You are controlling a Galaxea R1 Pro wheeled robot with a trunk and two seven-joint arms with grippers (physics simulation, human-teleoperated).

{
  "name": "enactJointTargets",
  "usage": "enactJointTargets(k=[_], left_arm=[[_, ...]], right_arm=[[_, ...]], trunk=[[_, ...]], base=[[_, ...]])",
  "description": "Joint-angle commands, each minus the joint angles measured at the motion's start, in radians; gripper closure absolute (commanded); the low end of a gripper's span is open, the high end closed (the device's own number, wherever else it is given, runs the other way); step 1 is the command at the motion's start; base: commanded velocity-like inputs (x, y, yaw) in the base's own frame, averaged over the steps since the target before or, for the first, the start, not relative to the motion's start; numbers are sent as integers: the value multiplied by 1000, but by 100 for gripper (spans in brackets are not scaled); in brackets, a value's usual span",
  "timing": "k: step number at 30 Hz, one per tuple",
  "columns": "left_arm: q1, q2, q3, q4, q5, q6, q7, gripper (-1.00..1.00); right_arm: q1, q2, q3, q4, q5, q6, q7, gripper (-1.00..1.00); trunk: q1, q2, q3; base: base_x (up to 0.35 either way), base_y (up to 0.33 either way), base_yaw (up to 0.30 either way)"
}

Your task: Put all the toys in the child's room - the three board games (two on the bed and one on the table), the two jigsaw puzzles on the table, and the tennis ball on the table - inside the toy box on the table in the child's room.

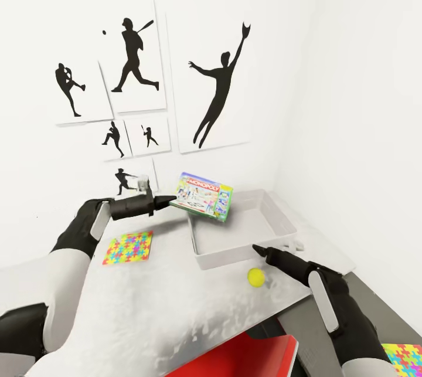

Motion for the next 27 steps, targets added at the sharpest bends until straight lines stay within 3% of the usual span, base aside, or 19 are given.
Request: enactJointTargets(k=[1, 5, 10, 17, 20, 27], left_arm=[[-3, -9, 2, 2, 3, 5, 11, 100], [-20, -58, 3, 43, 8, 0, 145, 100], [-26, -99, 5, 71, 11, -4, 246, 100], [-36, -158, 7, 77, 10, -12, 343, 100], [-40, -193, 9, 77, 11, -14, 425, 100], [-44, -231, 11, 78, 16, -51, 533, 100]], right_arm=[[-1, -6, -5, -1, -4, 7, 7, -100], [-1, -37, -61, -1, -27, 33, 77, -100], [-1, -51, -112, -1, -34, 62, 142, -100], [0, -75, -124, -2, -35, 66, 197, -100], [-1, -91, -126, -2, -35, 67, 231, -100], [-1, -98, -127, -2, -35, 67, 248, -100]], trunk=[[1, -2, -2], [1, -2, -2], [1, -2, -2], [1, -2, -2], [1, -2, -2], [1, -2, -2]], base=[[0, 0, 0], [0, 0, 0], [0, 0, 0], [0, 0, 0], [0, 0, 0], [0, 0, 0]])
